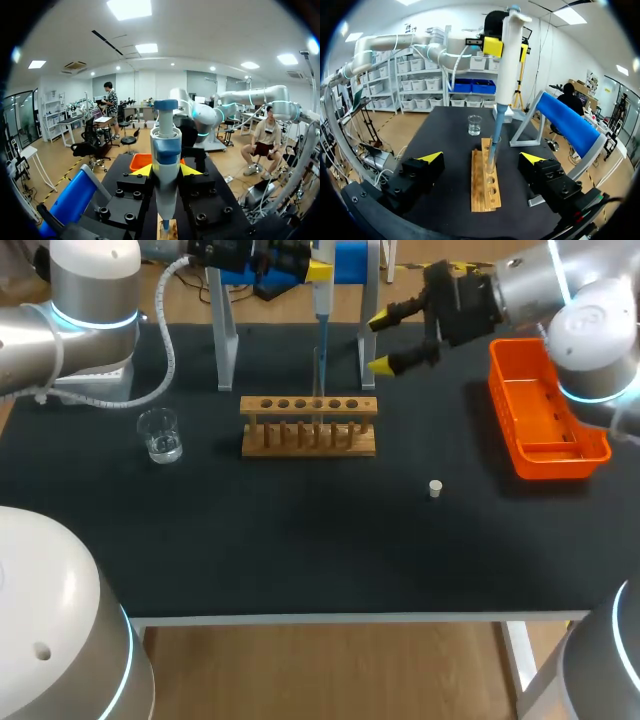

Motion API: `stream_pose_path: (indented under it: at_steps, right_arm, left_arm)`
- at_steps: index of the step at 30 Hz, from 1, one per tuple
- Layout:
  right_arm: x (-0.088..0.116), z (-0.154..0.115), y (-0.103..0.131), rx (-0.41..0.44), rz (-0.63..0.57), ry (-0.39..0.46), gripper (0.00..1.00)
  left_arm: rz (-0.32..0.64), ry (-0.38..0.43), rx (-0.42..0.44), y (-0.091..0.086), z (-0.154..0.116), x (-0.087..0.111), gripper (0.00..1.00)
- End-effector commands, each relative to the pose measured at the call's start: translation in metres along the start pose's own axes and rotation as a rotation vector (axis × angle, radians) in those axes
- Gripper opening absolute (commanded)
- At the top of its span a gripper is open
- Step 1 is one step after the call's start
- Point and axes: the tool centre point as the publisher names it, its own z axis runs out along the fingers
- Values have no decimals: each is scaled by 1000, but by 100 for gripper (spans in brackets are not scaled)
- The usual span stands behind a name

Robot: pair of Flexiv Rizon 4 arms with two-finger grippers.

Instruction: Invert the test tube, pick up the pipette, mount the tip to pipette, aspirate from beaker and dispense into the tube, eject the tip, return the pipette, and cap with the stopper.

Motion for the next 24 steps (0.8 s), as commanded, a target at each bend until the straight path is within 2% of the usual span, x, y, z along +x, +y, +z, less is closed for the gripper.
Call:
stream_pose_path:
  at_steps: [1, 17, 24]
  right_arm:
    - [-4, 16, -7, 0, -4, -6, 100]
    - [-2, 61, -24, 47, 69, -8, 100]
    - [-6, 67, -25, 41, 90, -22, 100]
  left_arm:
    - [-1, 1, -2, -1, 0, 0, 0]
    - [-1, 1, -2, -1, 0, 0, 0]
    - [-1, 1, -2, -1, 0, 0, 0]
